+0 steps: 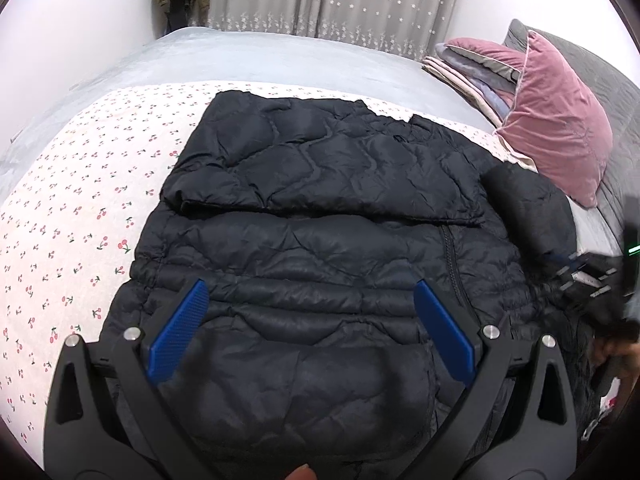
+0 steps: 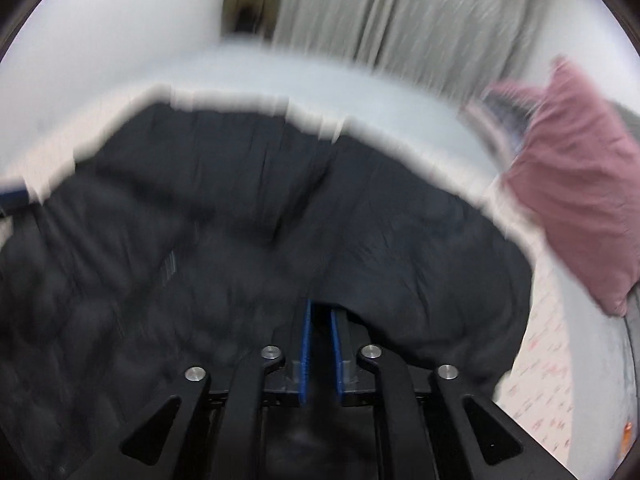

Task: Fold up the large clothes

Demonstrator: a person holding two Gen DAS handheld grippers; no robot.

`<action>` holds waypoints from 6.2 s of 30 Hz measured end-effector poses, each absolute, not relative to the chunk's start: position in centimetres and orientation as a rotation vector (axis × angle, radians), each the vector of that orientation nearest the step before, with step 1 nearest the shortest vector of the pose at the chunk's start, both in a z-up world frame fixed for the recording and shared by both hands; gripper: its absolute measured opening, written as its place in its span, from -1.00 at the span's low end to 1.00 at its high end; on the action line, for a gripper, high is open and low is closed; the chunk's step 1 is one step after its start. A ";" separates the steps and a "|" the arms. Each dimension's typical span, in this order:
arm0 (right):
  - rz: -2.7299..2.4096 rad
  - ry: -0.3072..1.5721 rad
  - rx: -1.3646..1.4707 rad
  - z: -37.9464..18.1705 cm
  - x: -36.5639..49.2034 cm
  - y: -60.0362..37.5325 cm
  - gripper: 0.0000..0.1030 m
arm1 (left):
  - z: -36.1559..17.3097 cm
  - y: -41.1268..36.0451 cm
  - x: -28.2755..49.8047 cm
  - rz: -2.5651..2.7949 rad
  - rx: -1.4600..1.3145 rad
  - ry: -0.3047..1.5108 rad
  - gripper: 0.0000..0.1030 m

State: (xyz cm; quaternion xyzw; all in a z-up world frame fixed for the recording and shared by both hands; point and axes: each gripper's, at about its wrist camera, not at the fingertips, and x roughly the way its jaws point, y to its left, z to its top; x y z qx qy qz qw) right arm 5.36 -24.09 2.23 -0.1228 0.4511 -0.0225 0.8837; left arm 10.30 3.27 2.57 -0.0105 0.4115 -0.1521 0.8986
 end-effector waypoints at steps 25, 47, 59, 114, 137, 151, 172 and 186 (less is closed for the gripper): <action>-0.239 0.780 0.439 7.1 -4.3 -41.0 0.34 | 2.0 -20.7 5.9 -0.701 0.406 0.761 0.98; -0.293 0.776 0.562 6.3 -5.2 -45.5 0.33 | 8.7 -16.1 14.0 -0.609 0.036 0.722 -0.65; -0.360 0.813 0.443 5.0 -2.6 -46.1 0.34 | 1.2 -0.8 20.2 -0.405 -0.334 0.958 0.04; -0.354 0.953 0.082 0.3 4.1 -42.5 0.07 | 4.2 -5.8 23.1 -0.311 -0.104 0.815 0.59; -0.252 0.829 0.059 6.0 -6.6 -37.4 0.53 | 5.2 4.5 8.5 -0.407 -0.177 0.920 0.82; -0.166 0.856 0.086 6.8 -10.7 -33.8 0.56 | 2.1 12.6 3.6 -0.339 -0.166 0.966 0.82; -0.085 1.015 0.294 -0.3 -16.4 -37.6 0.56 | -3.6 18.6 -0.7 -0.465 -0.143 1.056 0.82; 0.010 1.077 0.436 -1.6 -17.7 -38.0 0.56 | -4.1 22.0 -0.2 -0.421 -0.279 1.091 0.82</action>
